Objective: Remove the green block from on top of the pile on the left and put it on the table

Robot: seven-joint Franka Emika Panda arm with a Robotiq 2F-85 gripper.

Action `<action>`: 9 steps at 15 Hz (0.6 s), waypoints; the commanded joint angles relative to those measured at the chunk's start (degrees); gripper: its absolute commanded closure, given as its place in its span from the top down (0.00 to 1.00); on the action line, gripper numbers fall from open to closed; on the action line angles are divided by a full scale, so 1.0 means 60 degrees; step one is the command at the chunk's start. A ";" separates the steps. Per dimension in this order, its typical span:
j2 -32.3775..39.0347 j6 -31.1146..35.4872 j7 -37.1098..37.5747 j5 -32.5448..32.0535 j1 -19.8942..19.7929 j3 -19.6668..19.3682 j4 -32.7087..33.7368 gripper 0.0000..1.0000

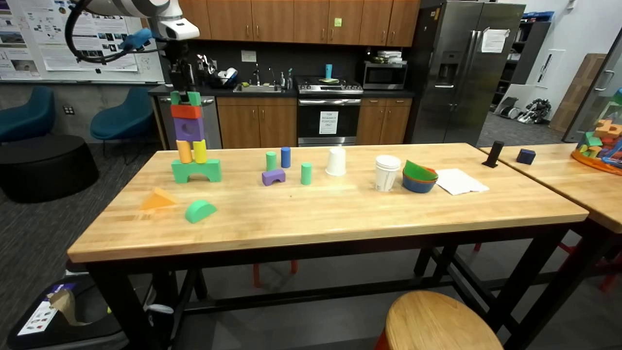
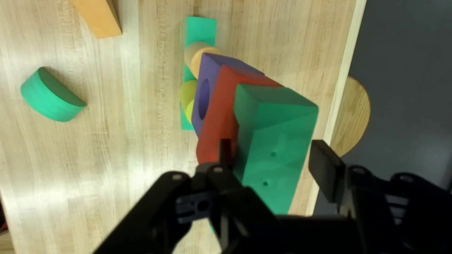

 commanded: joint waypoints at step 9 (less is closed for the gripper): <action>-0.0069 -0.0043 -0.0013 0.0082 -0.0104 -0.0003 0.0115 0.16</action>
